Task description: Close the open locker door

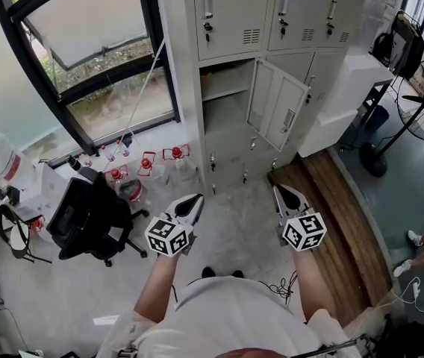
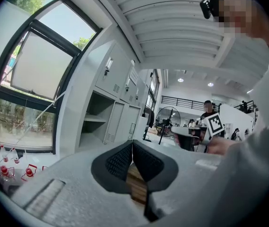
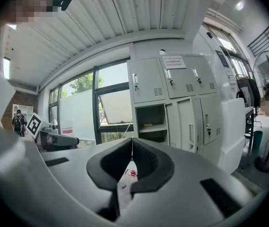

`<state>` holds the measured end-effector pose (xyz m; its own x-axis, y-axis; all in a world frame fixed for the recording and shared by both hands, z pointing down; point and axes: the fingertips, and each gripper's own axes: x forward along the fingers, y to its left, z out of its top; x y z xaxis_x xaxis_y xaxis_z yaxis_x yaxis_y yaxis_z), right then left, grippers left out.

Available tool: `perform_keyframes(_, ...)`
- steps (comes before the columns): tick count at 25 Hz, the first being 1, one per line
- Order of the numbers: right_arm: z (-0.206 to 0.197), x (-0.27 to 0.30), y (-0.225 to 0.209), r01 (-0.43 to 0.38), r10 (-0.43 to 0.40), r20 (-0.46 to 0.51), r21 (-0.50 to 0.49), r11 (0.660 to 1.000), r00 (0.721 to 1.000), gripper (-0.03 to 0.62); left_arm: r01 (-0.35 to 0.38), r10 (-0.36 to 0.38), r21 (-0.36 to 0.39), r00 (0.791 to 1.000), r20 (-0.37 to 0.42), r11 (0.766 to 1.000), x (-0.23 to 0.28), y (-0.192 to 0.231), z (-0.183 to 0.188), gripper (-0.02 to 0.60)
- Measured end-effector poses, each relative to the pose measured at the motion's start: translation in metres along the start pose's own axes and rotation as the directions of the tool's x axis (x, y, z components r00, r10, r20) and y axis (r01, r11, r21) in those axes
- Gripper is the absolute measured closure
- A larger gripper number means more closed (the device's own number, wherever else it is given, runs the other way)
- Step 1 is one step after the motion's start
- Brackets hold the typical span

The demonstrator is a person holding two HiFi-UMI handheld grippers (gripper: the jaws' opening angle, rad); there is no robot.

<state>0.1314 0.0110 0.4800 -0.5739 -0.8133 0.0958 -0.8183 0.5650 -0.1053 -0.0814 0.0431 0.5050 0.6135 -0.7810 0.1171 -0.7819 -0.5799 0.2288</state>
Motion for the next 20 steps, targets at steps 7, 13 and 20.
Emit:
perform_keyframes(7, -0.005, -0.001, -0.005, 0.036, -0.036, -0.021, -0.004, 0.999, 0.999, 0.588, 0.010, -0.010, 0.003, 1.000, -0.012, 1.000, 0.002, -0.002, -0.002, 0.566)
perform_keyframes(13, -0.008, -0.001, -0.008, 0.051, -0.051, -0.011, 0.018, 0.999, 0.999, 0.582, 0.013, -0.013, 0.001, 1.000, -0.019, 1.000, 0.001, 0.002, -0.005, 0.566)
perform_keyframes(20, -0.009, -0.005, -0.013, 0.080, -0.080, -0.008, 0.040, 0.996, 0.997, 0.545, 0.033, -0.033, -0.011, 0.999, -0.021, 0.999, 0.002, 0.004, -0.006, 0.566)
